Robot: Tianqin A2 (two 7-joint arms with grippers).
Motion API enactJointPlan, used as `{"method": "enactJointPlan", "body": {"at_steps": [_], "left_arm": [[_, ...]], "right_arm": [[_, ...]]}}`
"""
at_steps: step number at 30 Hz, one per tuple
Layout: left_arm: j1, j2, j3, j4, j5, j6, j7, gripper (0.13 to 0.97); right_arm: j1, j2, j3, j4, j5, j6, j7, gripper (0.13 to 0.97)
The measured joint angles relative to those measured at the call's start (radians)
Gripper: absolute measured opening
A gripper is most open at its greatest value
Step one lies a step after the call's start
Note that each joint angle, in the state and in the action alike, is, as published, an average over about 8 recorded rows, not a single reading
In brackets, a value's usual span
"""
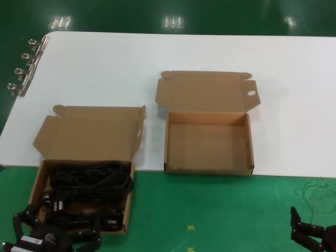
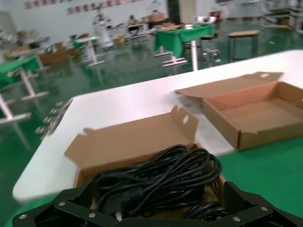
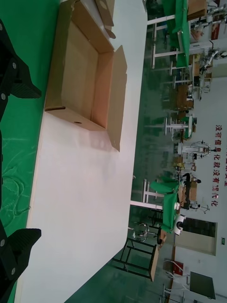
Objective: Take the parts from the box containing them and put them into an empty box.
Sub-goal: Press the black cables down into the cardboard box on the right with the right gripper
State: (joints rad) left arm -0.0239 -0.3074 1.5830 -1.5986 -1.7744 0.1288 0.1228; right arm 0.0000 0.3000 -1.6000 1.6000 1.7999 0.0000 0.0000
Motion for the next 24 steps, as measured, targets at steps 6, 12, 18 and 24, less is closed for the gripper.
{"method": "enactJointPlan", "body": {"at_steps": [6,12,18,24], "left_arm": [[-0.026,0.006,-0.061,0.012,-0.017,0.139,0.226,0.966],[-0.092,-0.065,-0.066,0.048,-0.002,0.277,0.447,0.966],[-0.195,-0.201,0.012,0.108,0.076,0.381,0.545,0.966],[-0.318,-0.328,0.124,0.154,0.201,0.483,0.466,0.966]], "right_arm": [[0.0,0.0,0.0,0.0,0.0,0.0,0.0,0.964],[0.0,0.0,0.0,0.0,0.0,0.0,0.0,0.966],[0.0,0.0,0.0,0.0,0.0,0.0,0.0,0.966],[0.0,0.0,0.0,0.0,0.0,0.0,0.0,0.966]]}}
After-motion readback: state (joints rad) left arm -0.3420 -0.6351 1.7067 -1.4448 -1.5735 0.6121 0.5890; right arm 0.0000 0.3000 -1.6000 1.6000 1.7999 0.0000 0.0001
